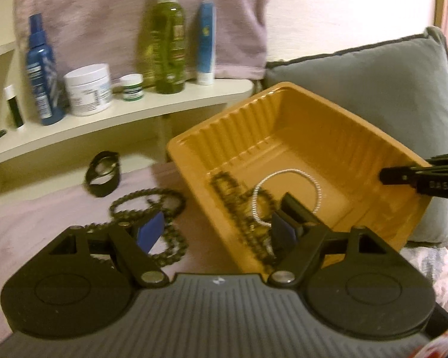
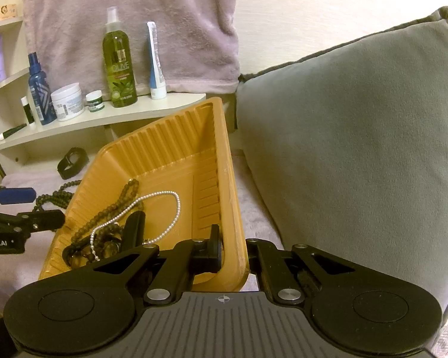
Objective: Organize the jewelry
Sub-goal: 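Move the left tool back and grasp the long dark bead necklace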
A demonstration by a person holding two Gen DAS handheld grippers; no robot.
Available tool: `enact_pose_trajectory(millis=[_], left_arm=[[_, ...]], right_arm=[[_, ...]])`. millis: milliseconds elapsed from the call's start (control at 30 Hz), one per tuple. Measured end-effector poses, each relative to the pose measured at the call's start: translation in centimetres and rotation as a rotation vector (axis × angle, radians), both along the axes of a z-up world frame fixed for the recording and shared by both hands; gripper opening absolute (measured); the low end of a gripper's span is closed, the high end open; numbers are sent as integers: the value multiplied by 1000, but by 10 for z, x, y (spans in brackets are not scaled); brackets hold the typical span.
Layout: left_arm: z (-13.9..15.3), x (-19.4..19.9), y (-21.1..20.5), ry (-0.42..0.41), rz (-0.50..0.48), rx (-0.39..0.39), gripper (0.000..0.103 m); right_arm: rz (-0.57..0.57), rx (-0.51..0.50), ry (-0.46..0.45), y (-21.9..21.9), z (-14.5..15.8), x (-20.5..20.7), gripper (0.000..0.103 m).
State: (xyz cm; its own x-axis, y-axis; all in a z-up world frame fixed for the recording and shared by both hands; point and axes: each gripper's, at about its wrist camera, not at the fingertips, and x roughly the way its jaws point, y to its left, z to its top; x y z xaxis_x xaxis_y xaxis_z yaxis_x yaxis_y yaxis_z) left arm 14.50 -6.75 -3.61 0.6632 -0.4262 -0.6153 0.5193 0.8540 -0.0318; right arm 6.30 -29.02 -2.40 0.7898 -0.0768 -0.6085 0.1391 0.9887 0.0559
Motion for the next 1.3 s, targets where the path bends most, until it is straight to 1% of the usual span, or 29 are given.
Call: enact_pose_trajectory(millis=[367,500,600,833,967,1033,1167,1267,1300], left_arm=[[0,3,27,-8,76,-8,77],[-2,3,37,-15,109,2,77],[-8,3,46,-18,150,30,77],[-23,14,72,11,267,32,76],[-29,26,81,23,329,5,72],[-31,32,84,23,348,-2,68],[-40,47,85,35,372,-13,59],[-47,55,84,42,383,-5,52],[-50,58,84,46,384,-4,48]], right_arm=[[3,-9,-2,3,0,-3,5],[4,-9,0,3,0,-3,5],[5,-9,3,2,-1,-3,4],[5,-10,7,1,-2,-2,4],[5,-10,7,1,-2,-1,4],[5,-11,8,0,-3,-1,4],[4,-12,11,-1,-4,0,4],[3,-13,15,-2,-5,1,4],[3,-14,16,-2,-5,2,5]])
